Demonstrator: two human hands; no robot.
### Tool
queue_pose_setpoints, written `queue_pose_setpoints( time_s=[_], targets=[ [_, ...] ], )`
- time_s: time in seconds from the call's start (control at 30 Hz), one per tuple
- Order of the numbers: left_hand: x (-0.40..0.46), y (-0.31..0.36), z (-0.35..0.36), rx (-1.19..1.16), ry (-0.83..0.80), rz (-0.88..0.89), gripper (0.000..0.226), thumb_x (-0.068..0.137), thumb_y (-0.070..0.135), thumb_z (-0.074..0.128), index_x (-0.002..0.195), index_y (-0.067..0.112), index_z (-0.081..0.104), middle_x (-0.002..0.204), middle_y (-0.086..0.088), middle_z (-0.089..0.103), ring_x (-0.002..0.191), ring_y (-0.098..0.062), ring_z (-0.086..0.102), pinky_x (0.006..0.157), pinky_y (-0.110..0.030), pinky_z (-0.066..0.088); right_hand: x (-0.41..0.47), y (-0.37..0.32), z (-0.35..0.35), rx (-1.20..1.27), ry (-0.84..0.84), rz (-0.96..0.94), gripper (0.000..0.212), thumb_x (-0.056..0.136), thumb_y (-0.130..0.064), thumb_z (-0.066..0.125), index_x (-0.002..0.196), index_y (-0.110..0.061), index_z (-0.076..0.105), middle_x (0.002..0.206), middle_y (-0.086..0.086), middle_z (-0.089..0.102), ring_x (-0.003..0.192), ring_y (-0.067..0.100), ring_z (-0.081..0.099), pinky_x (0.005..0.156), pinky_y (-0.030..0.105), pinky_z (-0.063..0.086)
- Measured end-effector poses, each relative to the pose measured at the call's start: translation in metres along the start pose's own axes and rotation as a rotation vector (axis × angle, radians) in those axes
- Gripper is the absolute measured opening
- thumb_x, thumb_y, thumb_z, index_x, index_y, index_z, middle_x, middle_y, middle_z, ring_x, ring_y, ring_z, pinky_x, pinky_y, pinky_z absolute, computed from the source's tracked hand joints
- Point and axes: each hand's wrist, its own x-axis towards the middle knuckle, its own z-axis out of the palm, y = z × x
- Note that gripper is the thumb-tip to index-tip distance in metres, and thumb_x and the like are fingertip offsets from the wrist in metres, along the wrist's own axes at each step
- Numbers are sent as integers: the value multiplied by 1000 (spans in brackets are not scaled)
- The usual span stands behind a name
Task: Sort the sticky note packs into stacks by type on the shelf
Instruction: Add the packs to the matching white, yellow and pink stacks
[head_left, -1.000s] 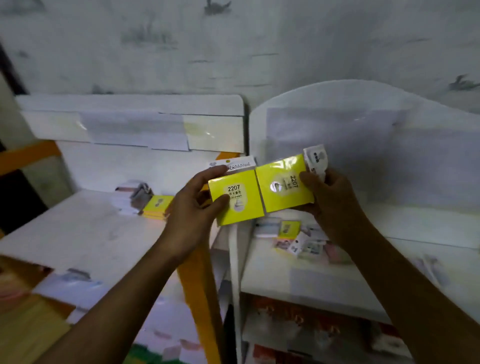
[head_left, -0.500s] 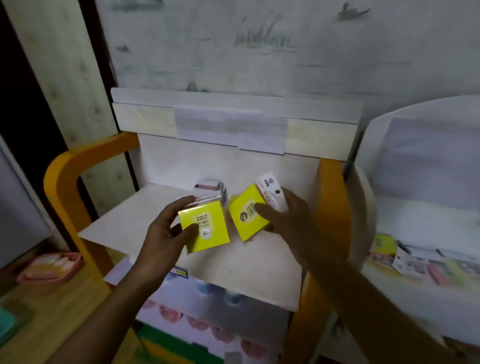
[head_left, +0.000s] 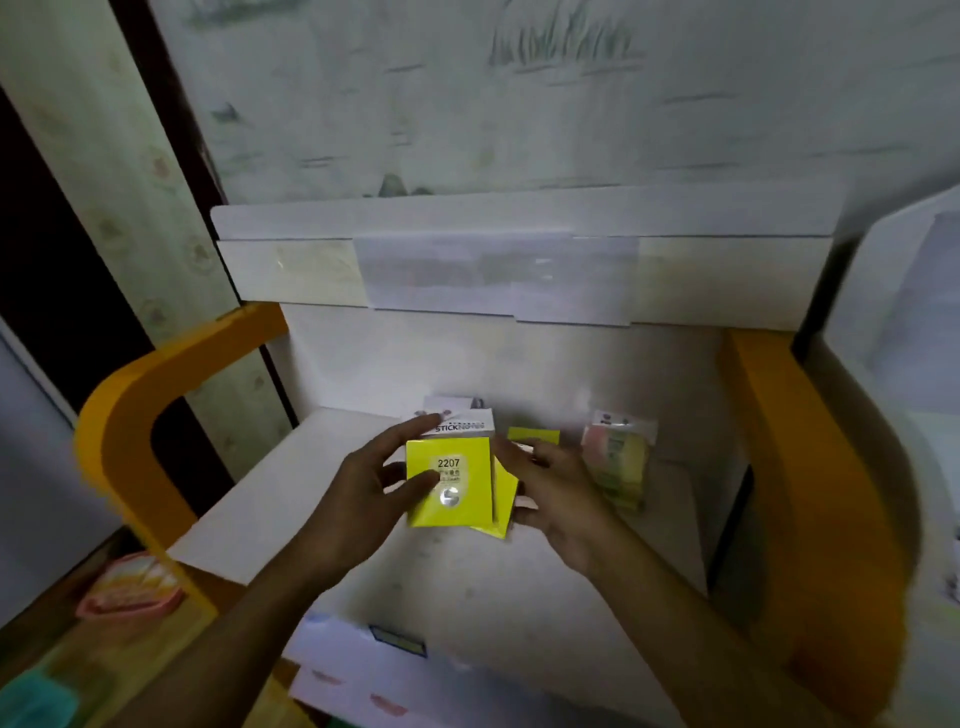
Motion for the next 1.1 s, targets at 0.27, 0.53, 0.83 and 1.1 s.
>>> queue_pose_setpoints(
  time_s=[0.27,0.53,0.83,1.1],
  targets=[
    [50,-34,-5,96,-87,27,53,84,1,69,123,35,58,120,16,64,89,-10,71,74,-23,57,39,-1,10,-119,-2,-161,24,85,-12,69,108,-19,67,104,6,74,90,20,71,77,37,59],
    [96,-74,-9,47,-281,77,68,78,7,77,132,38,50,130,13,56,102,-4,66,82,-19,55,61,24,17,-226,336,-251,52,81,-3,72,121,-29,52,104,1,68,81,7,70,69,30,59],
    [113,-115,-27,129,-449,44,34,91,15,63,116,38,60,127,11,60,101,5,61,88,-13,50,122,29,-43,-492,673,-156,32,78,-3,73,103,-18,62,104,11,65,89,23,61,85,32,51],
    [110,-132,-45,143,-473,-21,28,93,16,60,113,35,64,117,20,63,100,3,63,77,-8,49,162,28,-49,-849,634,-69,31,82,-23,73,112,-14,67,105,2,63,96,14,58,76,16,35]
  ],
)
